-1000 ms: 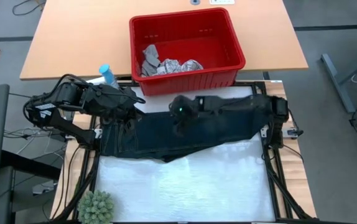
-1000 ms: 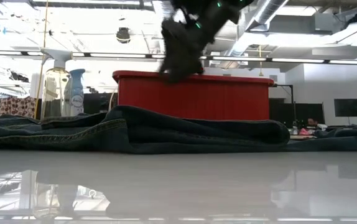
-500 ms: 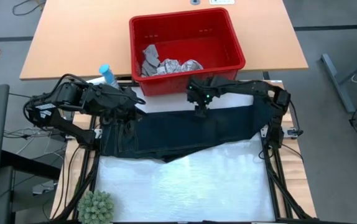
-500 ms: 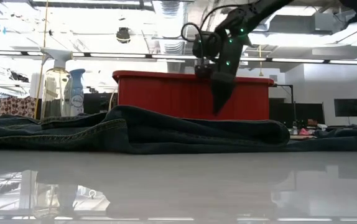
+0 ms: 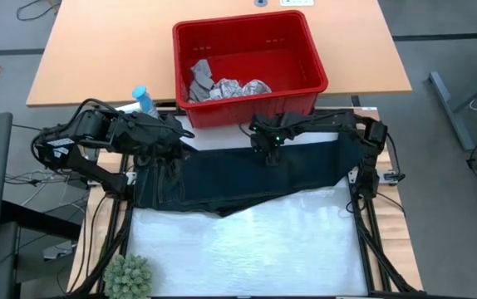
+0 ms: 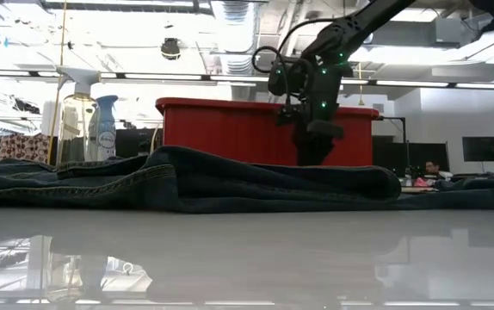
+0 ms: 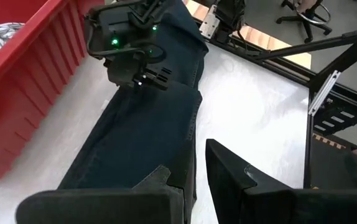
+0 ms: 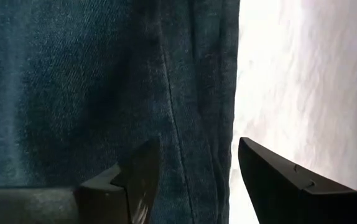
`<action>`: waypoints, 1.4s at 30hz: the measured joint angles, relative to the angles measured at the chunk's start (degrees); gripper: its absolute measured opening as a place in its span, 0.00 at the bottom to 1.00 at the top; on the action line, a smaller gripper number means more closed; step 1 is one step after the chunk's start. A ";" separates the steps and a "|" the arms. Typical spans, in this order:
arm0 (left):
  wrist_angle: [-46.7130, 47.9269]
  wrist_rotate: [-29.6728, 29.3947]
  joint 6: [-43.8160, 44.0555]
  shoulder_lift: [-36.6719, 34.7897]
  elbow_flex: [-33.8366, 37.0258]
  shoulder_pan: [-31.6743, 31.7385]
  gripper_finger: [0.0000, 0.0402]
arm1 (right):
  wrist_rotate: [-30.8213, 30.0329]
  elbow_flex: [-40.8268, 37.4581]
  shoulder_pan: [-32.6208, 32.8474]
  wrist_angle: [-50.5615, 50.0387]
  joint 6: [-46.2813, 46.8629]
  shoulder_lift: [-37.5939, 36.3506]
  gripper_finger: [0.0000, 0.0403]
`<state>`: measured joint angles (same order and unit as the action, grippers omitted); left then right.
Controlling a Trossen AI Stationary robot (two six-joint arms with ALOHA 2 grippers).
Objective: Fold Laundry from Bin
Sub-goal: Fold the blue jeans
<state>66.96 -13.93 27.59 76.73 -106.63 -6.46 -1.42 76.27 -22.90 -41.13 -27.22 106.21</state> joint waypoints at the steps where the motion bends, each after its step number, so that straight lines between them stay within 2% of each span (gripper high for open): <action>1: 0.00 -0.02 0.27 0.00 0.00 0.00 0.08 | 0.01 -0.32 -0.05 0.43 -0.25 0.00 0.59; 8: 0.00 -0.05 1.41 0.00 0.00 0.00 0.08 | 0.34 -0.64 -0.50 1.42 -3.23 1.05 0.59; 13: 0.02 -0.02 2.27 0.02 0.00 0.00 0.08 | 0.44 -0.62 -0.14 0.13 -3.30 3.32 0.52; 17: 0.13 -0.03 2.43 0.02 0.02 0.01 0.08 | -0.21 -0.42 0.34 -0.87 -3.29 3.65 0.40; 24: 0.13 -0.42 2.43 0.04 0.02 0.02 0.08 | -1.47 0.47 0.39 -2.74 -2.65 3.56 0.06; 30: -0.04 -2.17 3.06 1.30 0.02 0.00 0.08 | -1.51 4.22 0.01 -6.24 0.53 3.61 0.07; 34: -0.02 -2.05 2.51 3.53 0.02 0.00 0.08 | -1.49 6.66 -1.19 -10.07 1.83 3.61 0.05; 38: -0.02 -2.23 0.42 6.59 0.02 -0.01 0.08 | -1.45 7.25 -2.35 -11.83 3.17 3.10 0.05; 42: 0.07 -5.22 -2.76 10.90 0.02 -1.12 0.08 | -1.26 7.25 -3.32 -11.99 3.25 1.99 0.07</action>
<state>67.03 -19.15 24.83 87.63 -106.61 -7.57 -2.68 83.53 -26.21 -53.12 -23.97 108.21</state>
